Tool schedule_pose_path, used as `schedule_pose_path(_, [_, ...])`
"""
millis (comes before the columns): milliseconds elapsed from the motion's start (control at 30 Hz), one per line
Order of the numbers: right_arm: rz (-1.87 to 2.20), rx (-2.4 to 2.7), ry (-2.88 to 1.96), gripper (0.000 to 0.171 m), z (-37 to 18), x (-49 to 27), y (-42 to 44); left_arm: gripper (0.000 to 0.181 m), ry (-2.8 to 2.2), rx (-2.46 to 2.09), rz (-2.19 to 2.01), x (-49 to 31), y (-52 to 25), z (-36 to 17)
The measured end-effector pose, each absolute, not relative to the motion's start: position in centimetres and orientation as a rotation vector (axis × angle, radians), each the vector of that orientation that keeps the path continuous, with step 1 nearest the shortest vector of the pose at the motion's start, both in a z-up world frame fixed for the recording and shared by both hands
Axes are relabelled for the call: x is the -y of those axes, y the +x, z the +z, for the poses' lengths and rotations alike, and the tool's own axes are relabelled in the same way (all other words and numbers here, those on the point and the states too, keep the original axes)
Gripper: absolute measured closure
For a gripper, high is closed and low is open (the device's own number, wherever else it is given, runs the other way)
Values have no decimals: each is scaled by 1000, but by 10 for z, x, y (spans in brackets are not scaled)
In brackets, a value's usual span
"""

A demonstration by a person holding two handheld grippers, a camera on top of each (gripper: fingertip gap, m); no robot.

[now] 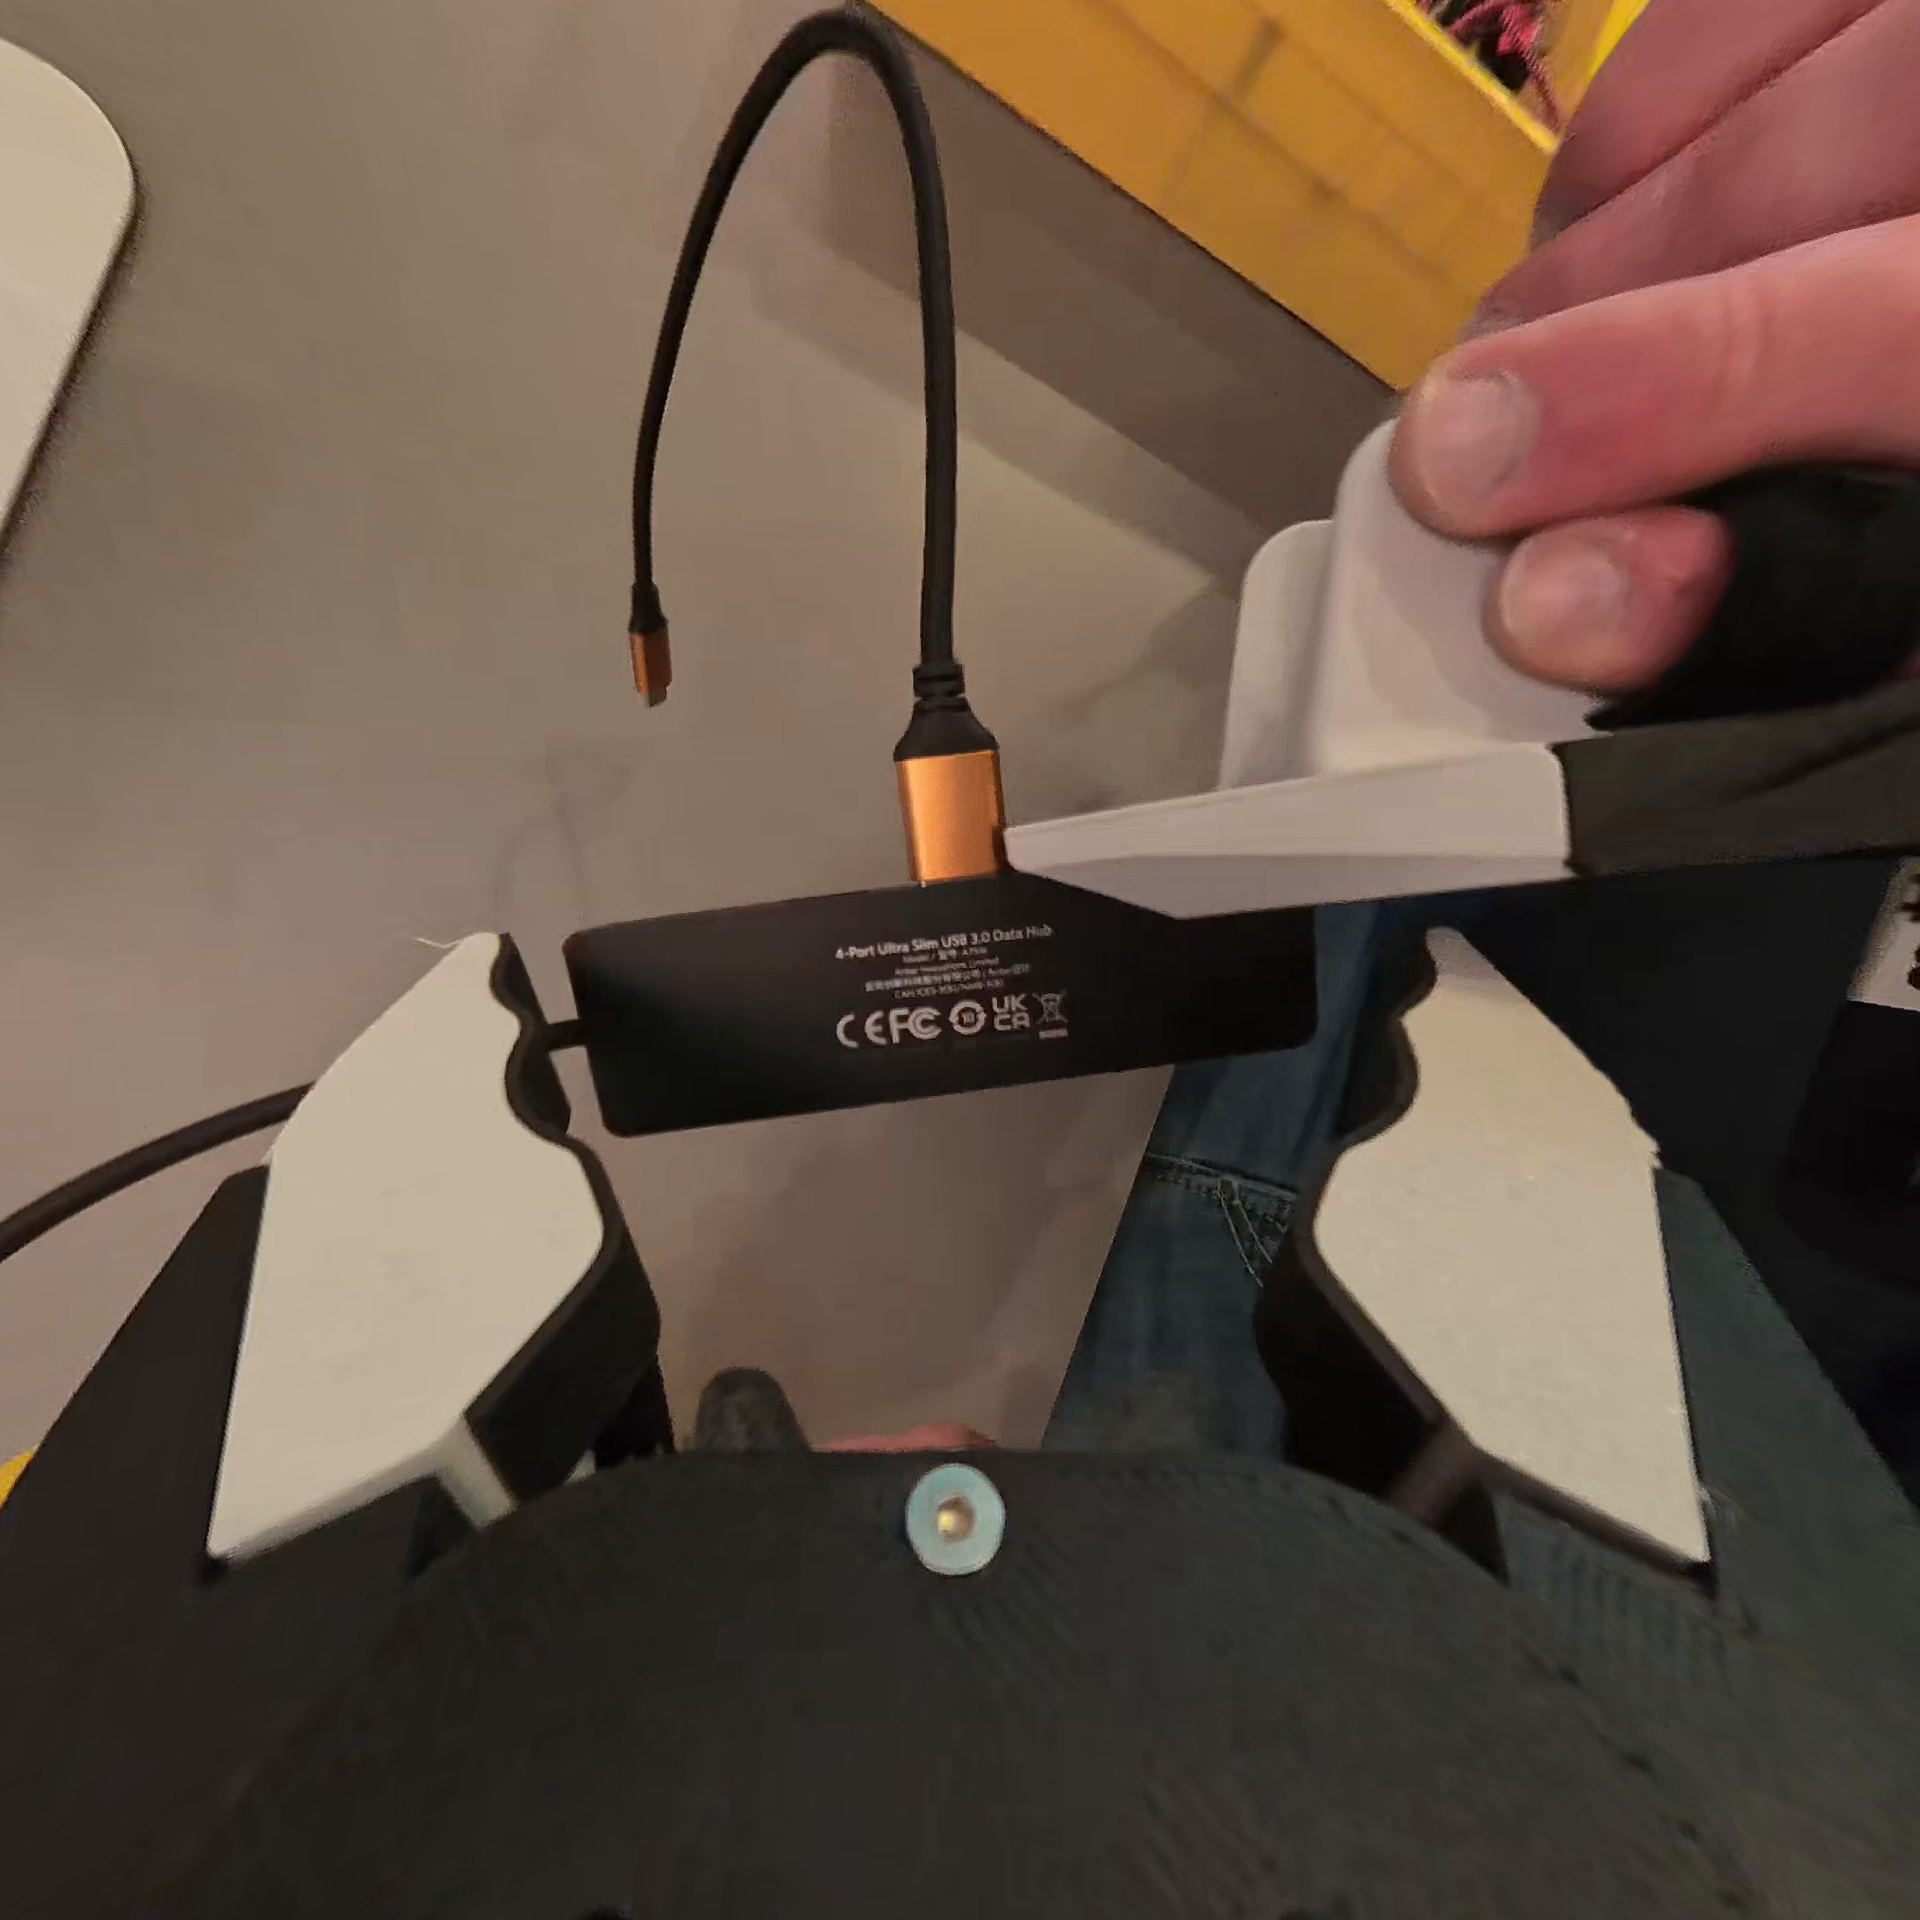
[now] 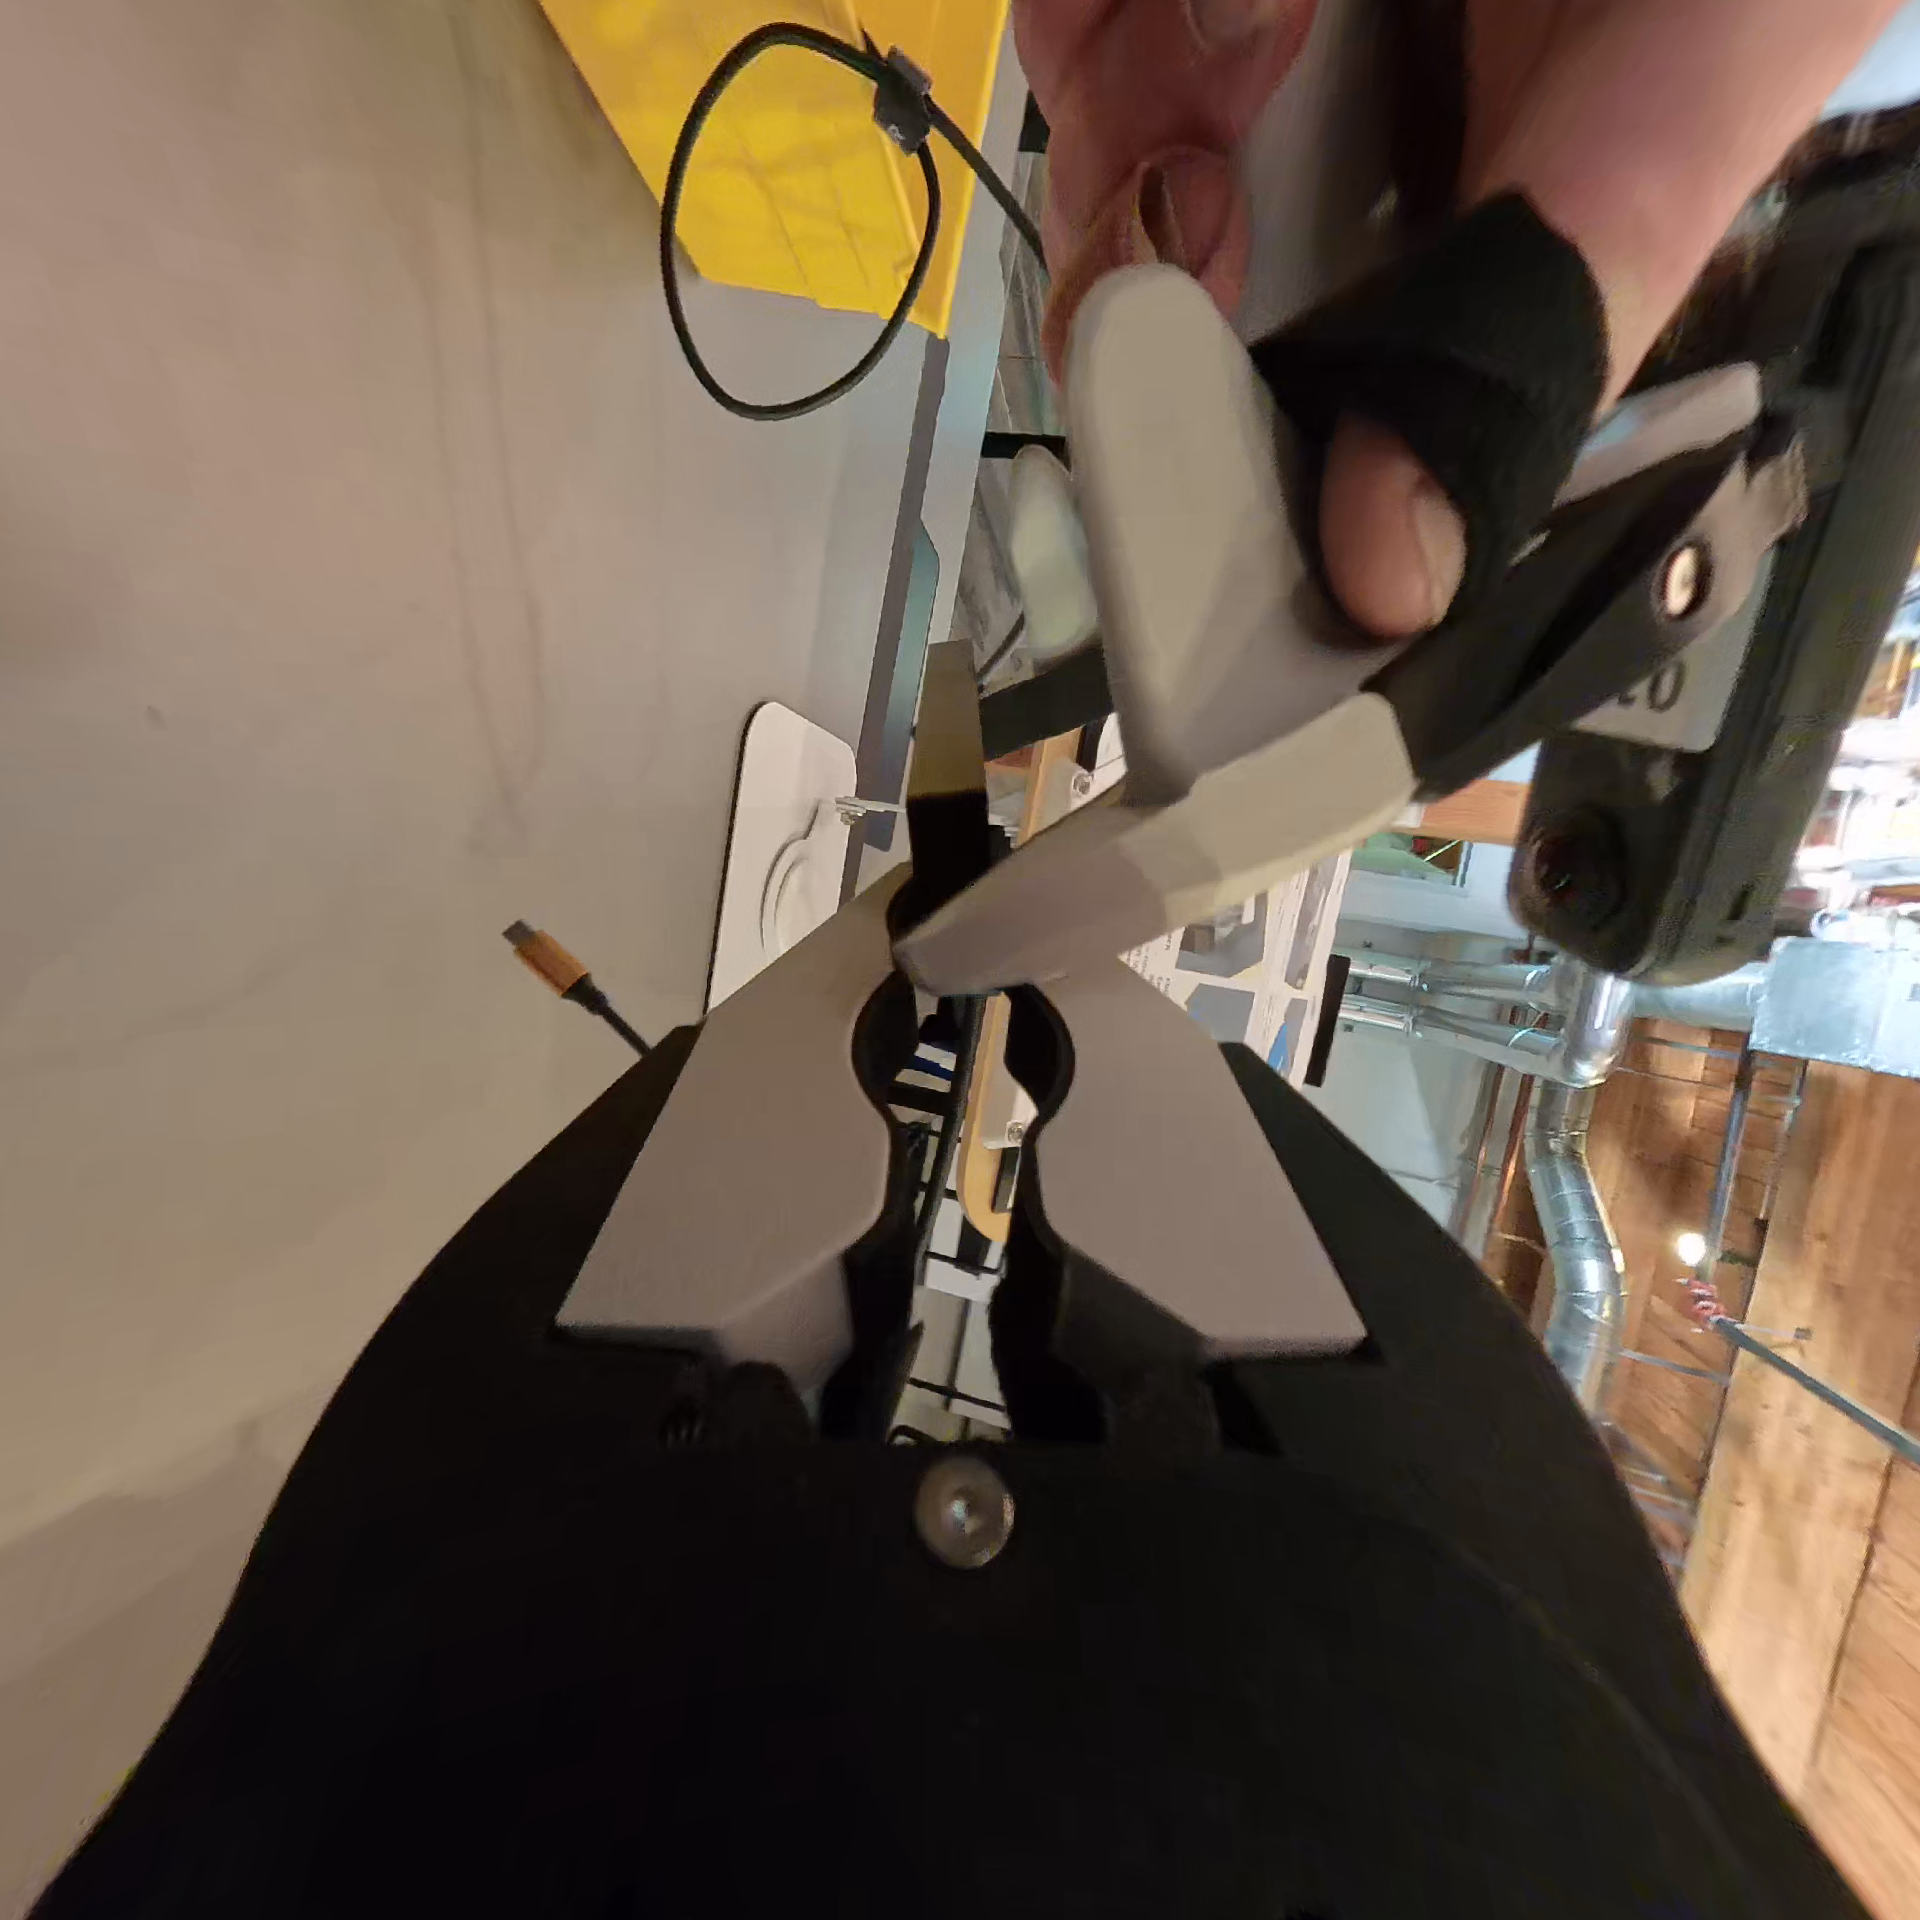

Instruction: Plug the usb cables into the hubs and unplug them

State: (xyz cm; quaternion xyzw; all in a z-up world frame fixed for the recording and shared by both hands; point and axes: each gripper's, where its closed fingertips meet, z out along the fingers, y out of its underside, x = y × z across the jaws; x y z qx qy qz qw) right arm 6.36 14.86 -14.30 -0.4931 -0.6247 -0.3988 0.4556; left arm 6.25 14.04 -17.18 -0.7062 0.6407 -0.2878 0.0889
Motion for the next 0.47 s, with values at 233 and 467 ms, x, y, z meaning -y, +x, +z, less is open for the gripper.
schedule_pose_path(233, [-1011,1590,-1214,163,-155,-146,58,41,-2142,-1985,-838,-135,58,-198])
schedule_pose_path(467, [-888,1583,-1250,156,-158,-144,52,41,-2000,-2140,-778,-138,51,-202])
